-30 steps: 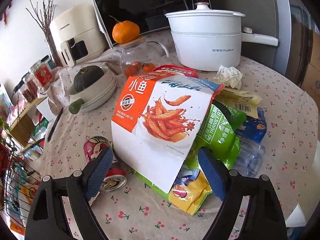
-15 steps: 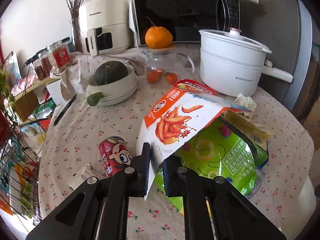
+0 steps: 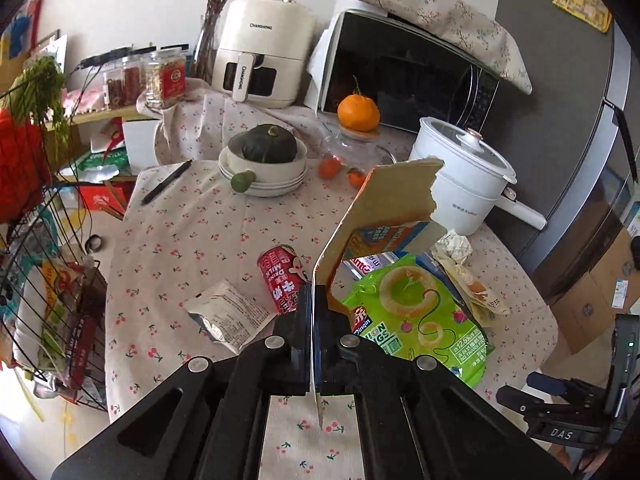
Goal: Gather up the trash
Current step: 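Grasp the green snack bag with the right tool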
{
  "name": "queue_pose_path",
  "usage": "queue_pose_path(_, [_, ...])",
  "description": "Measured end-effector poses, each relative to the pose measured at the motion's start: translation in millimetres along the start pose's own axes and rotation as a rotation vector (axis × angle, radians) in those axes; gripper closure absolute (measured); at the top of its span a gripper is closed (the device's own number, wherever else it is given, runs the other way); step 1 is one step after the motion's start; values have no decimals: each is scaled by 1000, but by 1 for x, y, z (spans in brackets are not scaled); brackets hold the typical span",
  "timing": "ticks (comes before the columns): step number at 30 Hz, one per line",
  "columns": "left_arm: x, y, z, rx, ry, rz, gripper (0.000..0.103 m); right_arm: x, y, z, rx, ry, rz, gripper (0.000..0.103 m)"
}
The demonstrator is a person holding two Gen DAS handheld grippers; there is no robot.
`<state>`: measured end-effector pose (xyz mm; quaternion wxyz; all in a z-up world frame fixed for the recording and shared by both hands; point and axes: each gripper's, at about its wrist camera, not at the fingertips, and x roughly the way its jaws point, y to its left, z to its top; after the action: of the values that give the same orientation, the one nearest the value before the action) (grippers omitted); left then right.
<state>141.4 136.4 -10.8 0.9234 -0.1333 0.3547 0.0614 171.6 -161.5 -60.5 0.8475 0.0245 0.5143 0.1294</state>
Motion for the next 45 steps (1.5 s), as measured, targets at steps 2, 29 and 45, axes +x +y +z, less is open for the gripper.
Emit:
queue_pose_path(2, [-10, 11, -4, -34, 0, -19, 103, 8, 10, -2, 3, 16, 40, 21])
queue_pose_path(29, [-27, 65, -22, -127, 59, -115, 103, 58, 73, -11, 9, 11, 248, 95])
queue_pose_path(45, [-37, 22, -27, -44, 75, -229, 103, -41, 18, -12, 46, -180, 234, 95])
